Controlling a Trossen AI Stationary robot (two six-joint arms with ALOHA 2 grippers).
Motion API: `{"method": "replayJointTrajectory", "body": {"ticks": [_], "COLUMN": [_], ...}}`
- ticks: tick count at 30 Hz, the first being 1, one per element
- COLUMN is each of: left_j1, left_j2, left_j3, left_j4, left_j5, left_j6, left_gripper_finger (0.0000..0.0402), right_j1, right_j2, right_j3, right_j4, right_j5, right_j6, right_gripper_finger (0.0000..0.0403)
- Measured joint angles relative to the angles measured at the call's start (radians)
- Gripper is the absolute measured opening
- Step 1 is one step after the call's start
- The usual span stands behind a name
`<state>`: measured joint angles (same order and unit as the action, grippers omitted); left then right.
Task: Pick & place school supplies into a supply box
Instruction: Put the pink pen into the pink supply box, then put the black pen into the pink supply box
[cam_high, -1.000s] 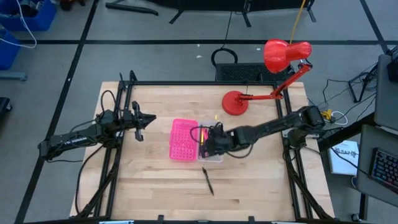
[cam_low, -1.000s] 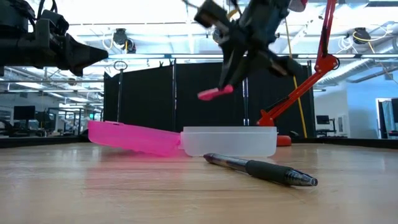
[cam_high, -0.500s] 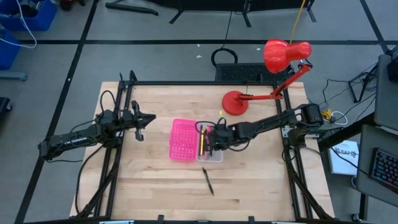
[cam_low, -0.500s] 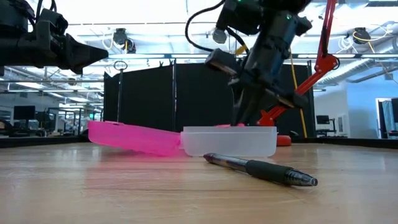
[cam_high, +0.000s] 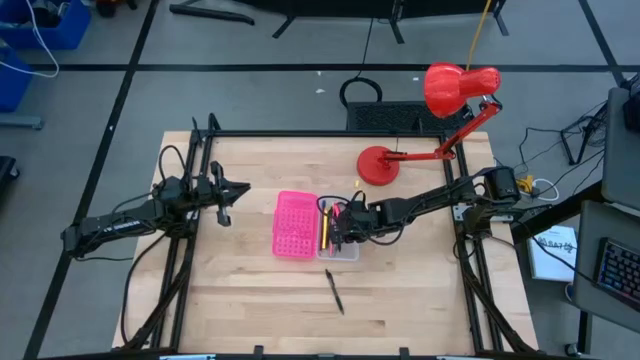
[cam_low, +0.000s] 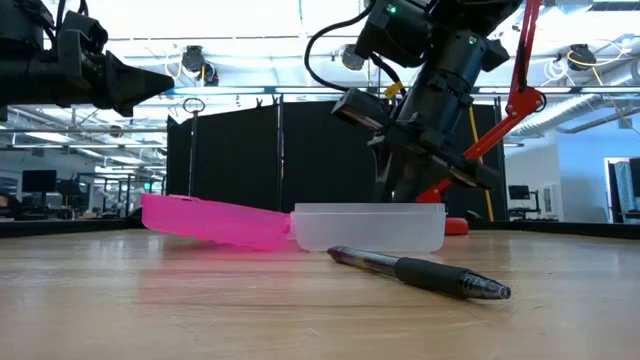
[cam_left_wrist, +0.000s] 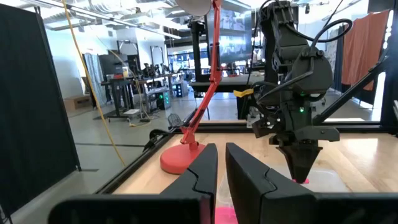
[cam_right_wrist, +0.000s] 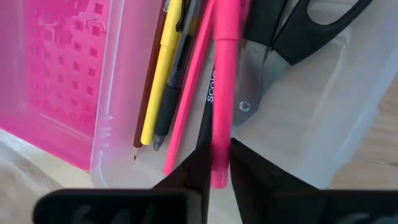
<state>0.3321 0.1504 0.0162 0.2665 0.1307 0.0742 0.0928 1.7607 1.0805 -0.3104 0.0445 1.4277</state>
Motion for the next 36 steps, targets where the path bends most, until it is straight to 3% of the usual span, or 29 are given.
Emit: {"method": "replayJointTrajectory", "body": {"ticks": [9, 13, 15, 21, 25, 30, 36], "left_j1": [0.0, 0.0, 0.0, 0.0, 0.0, 0.0, 0.0], "left_j2": [0.0, 0.0, 0.0, 0.0, 0.0, 0.0, 0.0], "left_j3": [0.0, 0.0, 0.0, 0.0, 0.0, 0.0, 0.0], "left_j4": [-0.002, -0.003, -0.003, -0.001, -0.002, -0.006, -0.003], "left_j5": [0.0, 0.0, 0.0, 0.0, 0.0, 0.001, 0.001], "left_j6": [0.0, 0.0, -0.001, -0.004, -0.026, -0.123, -0.017], "left_gripper_finger": [0.0042, 0.0042, 0.0042, 0.0042, 0.0042, 0.0042, 0.0042], "right_j1": [0.007, 0.008, 0.023, 0.16, 0.275, 0.374, 0.403], "right_j2": [-0.005, -0.07, -0.141, -0.41, -0.536, -0.619, -0.651], "right_j3": [0.0, -0.001, -0.001, 0.0, 0.0, 0.0, 0.0], "right_j4": [0.0, 0.026, 0.039, -0.011, -0.078, -0.085, -0.161], "right_j5": [-0.02, 0.007, 0.093, 0.554, 0.749, 0.781, 0.786], "right_j6": [-0.007, -0.137, -0.263, -0.677, -0.827, -1.05, -1.112], "right_gripper_finger": [0.0098, 0.0109, 0.011, 0.0084, 0.0047, 0.0005, 0.0001]}}
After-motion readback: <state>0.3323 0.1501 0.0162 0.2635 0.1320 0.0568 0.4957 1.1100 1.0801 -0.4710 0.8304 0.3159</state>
